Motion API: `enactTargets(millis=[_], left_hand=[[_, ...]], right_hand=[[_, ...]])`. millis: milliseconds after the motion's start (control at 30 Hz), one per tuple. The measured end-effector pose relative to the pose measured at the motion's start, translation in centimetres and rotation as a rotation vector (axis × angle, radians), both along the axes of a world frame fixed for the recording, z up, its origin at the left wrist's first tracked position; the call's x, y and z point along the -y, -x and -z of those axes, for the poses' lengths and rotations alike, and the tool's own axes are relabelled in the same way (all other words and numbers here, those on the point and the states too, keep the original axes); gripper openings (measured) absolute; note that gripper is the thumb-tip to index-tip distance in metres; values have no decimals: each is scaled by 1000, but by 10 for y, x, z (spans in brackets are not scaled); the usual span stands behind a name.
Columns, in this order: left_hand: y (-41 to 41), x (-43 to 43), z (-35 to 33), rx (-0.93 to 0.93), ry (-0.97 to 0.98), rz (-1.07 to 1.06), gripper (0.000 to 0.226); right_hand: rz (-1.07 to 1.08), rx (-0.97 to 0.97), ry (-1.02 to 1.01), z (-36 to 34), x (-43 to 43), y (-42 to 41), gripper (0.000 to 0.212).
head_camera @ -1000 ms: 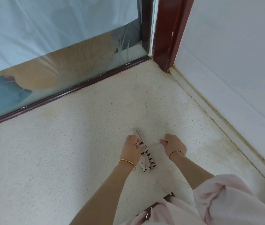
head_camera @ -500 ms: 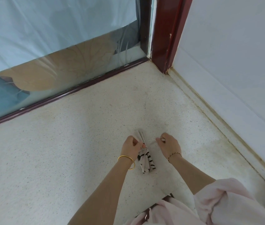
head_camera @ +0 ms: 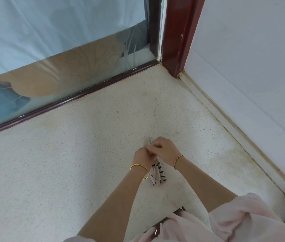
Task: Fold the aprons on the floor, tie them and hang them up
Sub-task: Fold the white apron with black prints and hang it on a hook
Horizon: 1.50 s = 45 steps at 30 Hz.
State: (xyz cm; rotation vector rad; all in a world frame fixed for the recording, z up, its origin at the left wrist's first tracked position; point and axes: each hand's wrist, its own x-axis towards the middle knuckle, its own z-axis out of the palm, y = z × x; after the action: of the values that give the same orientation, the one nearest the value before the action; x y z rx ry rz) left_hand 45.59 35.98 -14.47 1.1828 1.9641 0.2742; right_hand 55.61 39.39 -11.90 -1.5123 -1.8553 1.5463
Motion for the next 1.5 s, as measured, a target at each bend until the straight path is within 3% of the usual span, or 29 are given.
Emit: enactTargets(millis=[100, 200, 367, 533, 633, 767, 1000, 1233, 1333, 1433, 1500], left_hand=[[4, 2, 3, 83, -20, -62, 27], [6, 4, 8, 102, -51, -65, 21], [8, 4, 8, 129, -87, -56, 14], [8, 4, 13, 166, -103, -90, 13], [8, 7, 13, 242, -153, -174, 11], [12, 4, 15, 202, -113, -236, 8], [12, 0, 19, 119, -30, -301, 23], [11, 0, 15, 112, -50, -328, 39], [10, 3, 12, 164, -72, -391, 30], [7, 5, 7, 247, -95, -434, 5], [6, 9, 2, 298, -123, -411, 14]], right_hand=[[273, -223, 281, 7, -3, -4, 37], [296, -208, 326, 21, -2, -13, 27], [50, 56, 209, 19, 2, -11, 42], [-149, 242, 14, 23, -2, -5, 16], [-176, 296, 4, 26, -2, -8, 13], [-190, 285, -9, 22, 2, -10, 17], [-120, 220, -58, 32, 10, -11, 11], [-162, 210, -265, 42, 18, -14, 8], [-203, 217, -348, 44, 18, -16, 9], [-230, 258, -442, 44, 17, -16, 7], [-221, 278, -466, 43, 16, -15, 9]])
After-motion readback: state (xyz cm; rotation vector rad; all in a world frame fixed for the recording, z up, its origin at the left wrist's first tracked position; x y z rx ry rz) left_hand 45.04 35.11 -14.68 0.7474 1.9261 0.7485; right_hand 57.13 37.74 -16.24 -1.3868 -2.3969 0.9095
